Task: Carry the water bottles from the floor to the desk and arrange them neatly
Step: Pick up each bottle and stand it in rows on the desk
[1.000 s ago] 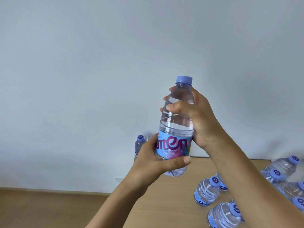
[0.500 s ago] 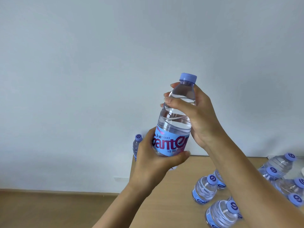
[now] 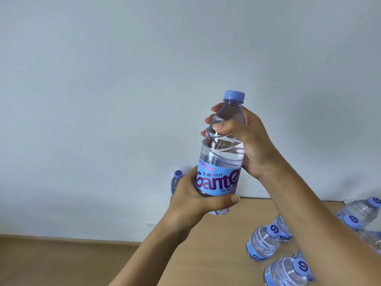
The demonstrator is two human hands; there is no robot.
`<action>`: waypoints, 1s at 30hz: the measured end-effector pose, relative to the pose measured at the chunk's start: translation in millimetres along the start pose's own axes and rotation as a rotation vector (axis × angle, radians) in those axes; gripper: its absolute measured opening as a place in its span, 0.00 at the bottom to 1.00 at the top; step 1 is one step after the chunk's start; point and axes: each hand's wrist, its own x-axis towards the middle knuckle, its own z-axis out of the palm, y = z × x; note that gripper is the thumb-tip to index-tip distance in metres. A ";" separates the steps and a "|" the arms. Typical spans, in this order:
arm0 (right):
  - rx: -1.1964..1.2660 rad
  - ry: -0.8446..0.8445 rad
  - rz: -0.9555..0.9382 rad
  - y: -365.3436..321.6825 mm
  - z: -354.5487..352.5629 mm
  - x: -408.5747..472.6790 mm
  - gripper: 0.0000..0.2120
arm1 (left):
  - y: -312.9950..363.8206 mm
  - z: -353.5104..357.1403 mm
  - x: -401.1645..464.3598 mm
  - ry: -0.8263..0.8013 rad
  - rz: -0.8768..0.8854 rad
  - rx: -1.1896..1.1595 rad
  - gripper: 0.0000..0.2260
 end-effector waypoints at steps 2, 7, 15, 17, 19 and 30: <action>-0.055 -0.001 0.007 2.0 2.7 2.2 0.18 | -2.8 -2.5 1.0 0.016 -0.009 -0.023 0.28; -0.107 0.002 0.040 10.1 7.6 7.1 0.17 | -9.4 -9.8 2.4 0.028 -0.021 -0.046 0.26; -0.152 0.073 0.139 26.8 8.2 7.7 0.14 | -22.1 -17.5 4.4 0.010 -0.063 -0.046 0.27; -0.185 0.082 0.132 29.6 9.2 5.3 0.13 | -26.1 -19.9 3.8 -0.021 -0.080 -0.057 0.26; -0.196 0.089 0.122 32.7 9.3 1.8 0.12 | -30.5 -22.8 2.9 -0.048 -0.097 -0.048 0.26; -0.149 0.141 0.197 70.7 6.5 -27.6 0.17 | -71.0 -44.1 -3.1 -0.153 -0.197 0.131 0.21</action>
